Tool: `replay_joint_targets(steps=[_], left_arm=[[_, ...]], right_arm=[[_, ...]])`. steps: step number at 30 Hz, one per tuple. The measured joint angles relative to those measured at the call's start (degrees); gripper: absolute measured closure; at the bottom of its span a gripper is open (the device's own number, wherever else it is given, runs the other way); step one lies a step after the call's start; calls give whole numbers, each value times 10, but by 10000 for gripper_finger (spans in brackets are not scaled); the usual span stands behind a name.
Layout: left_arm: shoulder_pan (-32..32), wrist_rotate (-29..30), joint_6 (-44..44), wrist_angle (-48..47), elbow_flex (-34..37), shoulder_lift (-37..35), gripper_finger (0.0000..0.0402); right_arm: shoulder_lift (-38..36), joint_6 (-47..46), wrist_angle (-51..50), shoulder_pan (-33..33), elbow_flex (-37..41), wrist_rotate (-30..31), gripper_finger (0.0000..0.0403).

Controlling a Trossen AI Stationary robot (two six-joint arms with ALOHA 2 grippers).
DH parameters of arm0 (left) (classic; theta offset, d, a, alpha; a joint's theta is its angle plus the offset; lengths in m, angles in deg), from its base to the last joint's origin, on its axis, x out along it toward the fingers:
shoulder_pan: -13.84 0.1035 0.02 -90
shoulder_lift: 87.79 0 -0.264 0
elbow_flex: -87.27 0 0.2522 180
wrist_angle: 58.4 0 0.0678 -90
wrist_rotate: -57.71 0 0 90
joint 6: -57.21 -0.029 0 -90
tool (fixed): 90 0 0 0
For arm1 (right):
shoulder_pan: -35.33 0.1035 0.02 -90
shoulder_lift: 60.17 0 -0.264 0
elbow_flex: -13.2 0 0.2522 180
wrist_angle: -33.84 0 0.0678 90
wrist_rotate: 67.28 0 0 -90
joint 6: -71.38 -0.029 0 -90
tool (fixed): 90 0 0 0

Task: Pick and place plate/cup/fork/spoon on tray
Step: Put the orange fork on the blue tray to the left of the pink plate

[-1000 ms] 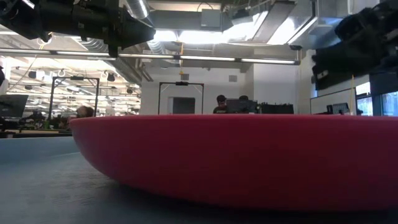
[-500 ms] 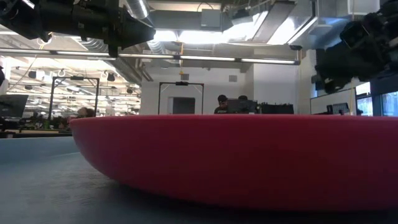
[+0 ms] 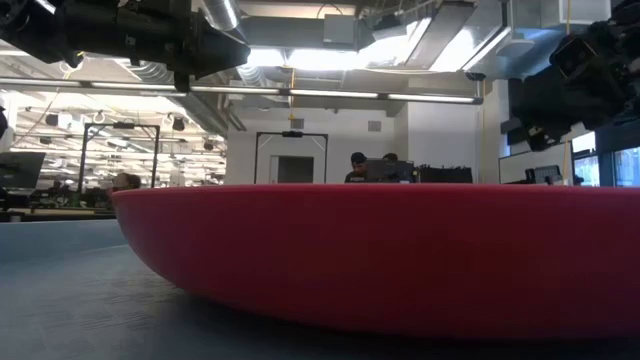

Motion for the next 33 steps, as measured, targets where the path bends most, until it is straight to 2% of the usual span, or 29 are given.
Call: replay_joint_targets(steps=[5,9,20,27,31,33], left_arm=[[0,-3,1,0,0,0,329],[0,-28,0,3,0,0,329],[0,-31,21,1,0,0,329],[-2,-51,61,-11,0,0,329],[2,-44,126,-19,-3,0,329],[10,-31,160,-62,-21,0,329]], right_arm=[[0,-86,0,0,0,0,302],[0,-86,0,0,0,0,302],[0,-87,0,0,0,0,302],[0,-86,0,0,0,0,302],[0,-86,0,0,0,0,302],[0,-86,0,0,0,0,302]])
